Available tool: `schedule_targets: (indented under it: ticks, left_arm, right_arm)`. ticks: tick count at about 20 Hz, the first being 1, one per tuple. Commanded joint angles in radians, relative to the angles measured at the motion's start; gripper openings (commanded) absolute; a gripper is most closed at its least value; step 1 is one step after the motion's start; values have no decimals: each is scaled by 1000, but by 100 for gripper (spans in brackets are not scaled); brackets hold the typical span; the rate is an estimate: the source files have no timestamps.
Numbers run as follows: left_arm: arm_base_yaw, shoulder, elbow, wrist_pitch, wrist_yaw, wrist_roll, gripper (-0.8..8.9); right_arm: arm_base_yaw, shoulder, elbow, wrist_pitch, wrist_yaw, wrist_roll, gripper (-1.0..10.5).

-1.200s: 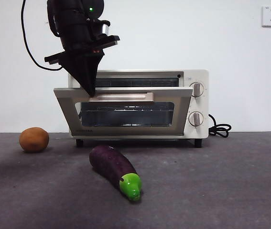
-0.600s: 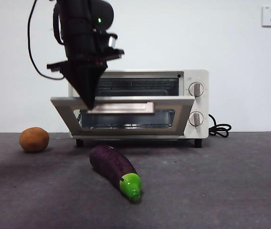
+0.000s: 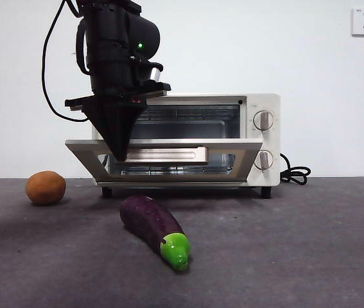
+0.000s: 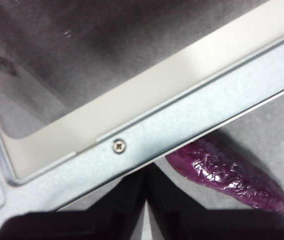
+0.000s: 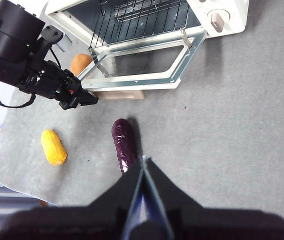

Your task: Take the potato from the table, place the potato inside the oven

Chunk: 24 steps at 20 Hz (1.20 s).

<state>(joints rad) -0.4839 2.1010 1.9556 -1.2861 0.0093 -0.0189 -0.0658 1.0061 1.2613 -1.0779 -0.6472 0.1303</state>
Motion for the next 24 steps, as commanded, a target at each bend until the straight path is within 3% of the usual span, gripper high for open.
schedule_targets:
  ticks: [1, 5, 7, 14, 20, 24]
  left_arm:
    - [4, 19, 2, 6, -6, 18, -6]
    - [4, 15, 2, -31, 13, 24, -6]
    - [4, -1, 2, -30, 77, 22, -6]
    - [0, -147, 2, -30, 96, 22, -6]
    - [-6, -425, 2, -30, 95, 32, -6]
    - [-7, -648, 2, -30, 95, 38, -6]
  right_arm:
    - [1, -1, 4, -11, 1, -27, -1]
    - [1, -1, 4, -75, 0, -69, -1]
    - [1, -1, 4, -102, 0, -90, 0]
    - [1, -1, 4, -132, -8, -90, 0]
    - [5, -1, 4, -133, -216, -137, 6]
    - [73, -1, 4, -116, -224, -138, 9]
